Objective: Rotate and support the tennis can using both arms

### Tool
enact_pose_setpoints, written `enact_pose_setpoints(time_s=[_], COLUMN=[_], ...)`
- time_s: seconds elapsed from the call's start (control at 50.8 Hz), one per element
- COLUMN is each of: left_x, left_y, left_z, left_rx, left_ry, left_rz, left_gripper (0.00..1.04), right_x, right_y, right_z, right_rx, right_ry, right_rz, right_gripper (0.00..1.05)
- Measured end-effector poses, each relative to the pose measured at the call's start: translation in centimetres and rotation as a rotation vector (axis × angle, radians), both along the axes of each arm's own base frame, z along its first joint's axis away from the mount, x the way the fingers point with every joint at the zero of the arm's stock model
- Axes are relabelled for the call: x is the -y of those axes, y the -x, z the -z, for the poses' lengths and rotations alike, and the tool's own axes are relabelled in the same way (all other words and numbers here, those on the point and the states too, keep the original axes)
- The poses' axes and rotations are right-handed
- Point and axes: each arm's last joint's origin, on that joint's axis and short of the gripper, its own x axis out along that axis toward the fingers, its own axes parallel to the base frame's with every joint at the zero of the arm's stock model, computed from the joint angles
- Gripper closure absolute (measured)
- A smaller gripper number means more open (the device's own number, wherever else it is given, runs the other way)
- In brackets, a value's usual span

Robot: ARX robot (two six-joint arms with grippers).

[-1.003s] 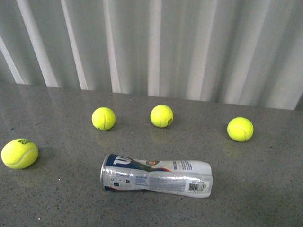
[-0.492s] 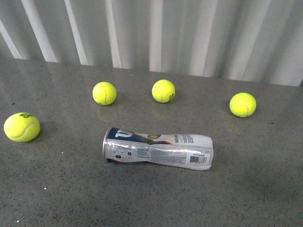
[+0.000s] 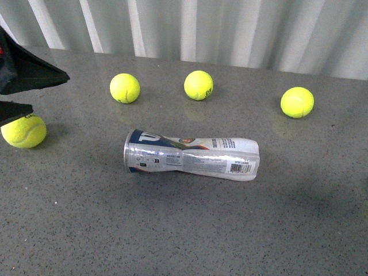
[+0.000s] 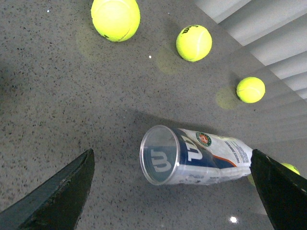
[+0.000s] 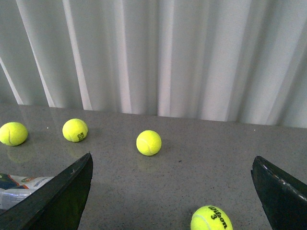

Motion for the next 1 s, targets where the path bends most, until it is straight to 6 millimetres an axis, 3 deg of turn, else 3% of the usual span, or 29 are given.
enact_pose_setpoints(time_s=[0.177,0.767,1.003], left_x=[1.0,6.8,8.5], left_y=[-1.9,-3.5,-3.8], left_z=[1.7,6.2,6.8], left_rx=[-0.055,-0.112,-0.126], left_ry=[0.024,0.012,0.04], left_rz=[0.084,0.247,0.271], left_gripper=[0.07,0.07,0.07], right_x=[0.0,0.0,0.0], right_y=[0.0,0.0,0.0], right_z=[0.0,0.0,0.0], right_rx=[0.0,0.0,0.0], right_ry=[0.0,0.0,0.0], right_rz=[0.0,0.0,0.0], right_gripper=[0.07,0.07,0.07])
